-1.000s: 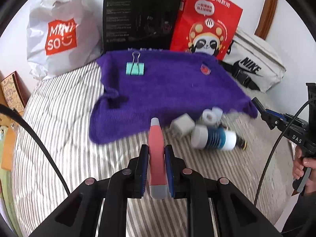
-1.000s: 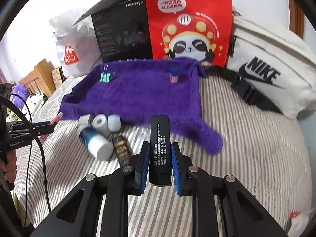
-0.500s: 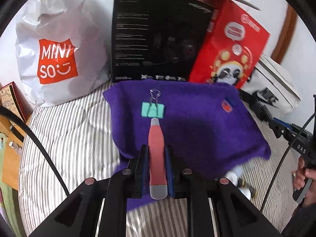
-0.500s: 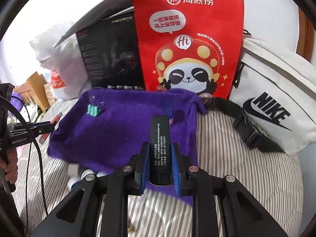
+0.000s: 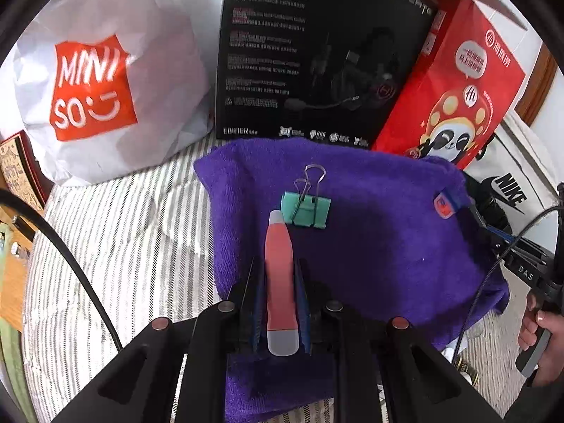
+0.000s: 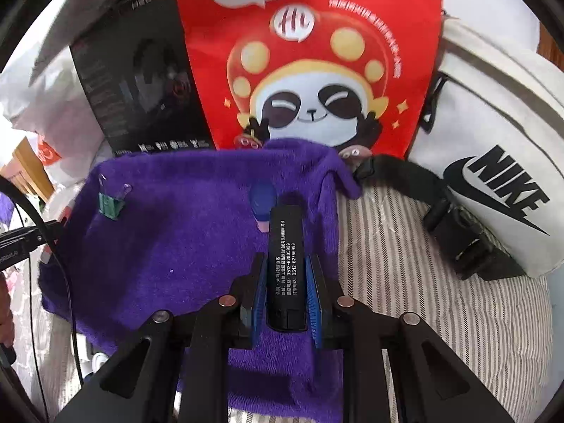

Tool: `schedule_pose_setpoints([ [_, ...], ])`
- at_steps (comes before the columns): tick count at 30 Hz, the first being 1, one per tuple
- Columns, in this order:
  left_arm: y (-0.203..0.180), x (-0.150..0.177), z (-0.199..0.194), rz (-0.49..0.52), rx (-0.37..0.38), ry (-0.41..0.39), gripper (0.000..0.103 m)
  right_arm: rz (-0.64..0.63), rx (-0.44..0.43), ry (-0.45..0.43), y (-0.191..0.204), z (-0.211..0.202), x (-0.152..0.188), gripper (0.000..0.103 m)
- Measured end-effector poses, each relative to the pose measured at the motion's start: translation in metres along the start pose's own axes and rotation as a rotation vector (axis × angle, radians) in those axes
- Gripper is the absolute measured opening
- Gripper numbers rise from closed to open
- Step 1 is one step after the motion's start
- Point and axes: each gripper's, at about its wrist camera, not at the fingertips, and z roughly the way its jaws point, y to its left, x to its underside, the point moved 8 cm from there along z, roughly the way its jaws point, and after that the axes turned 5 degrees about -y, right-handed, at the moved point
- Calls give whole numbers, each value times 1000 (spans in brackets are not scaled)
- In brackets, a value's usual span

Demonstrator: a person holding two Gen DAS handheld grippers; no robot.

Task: Organize rigid objects
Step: 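Lower the marker onto the towel while the right gripper sets the tube beside the bottle, then open both grippers and withdraw toward the remaining items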

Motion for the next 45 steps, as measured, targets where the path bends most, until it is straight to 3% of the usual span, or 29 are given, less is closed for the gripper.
schedule_pose_setpoints([
  [13, -5, 7, 18, 31, -13, 44, 17, 16, 27, 54, 3, 25, 10, 22],
  [31, -12, 16, 36, 103, -75, 99, 20, -53, 11, 43, 19, 34, 15, 23],
  [35, -20, 20, 33, 94, -26, 122, 38, -39, -45, 45, 23, 28, 16, 38],
  [38, -22, 27, 29, 107, -57, 136, 39, -17, -46, 35, 22, 19, 15, 48],
  [45, -37, 42, -25, 113, -57, 67, 39, 13, -49, 7, 15, -25, 22, 49],
])
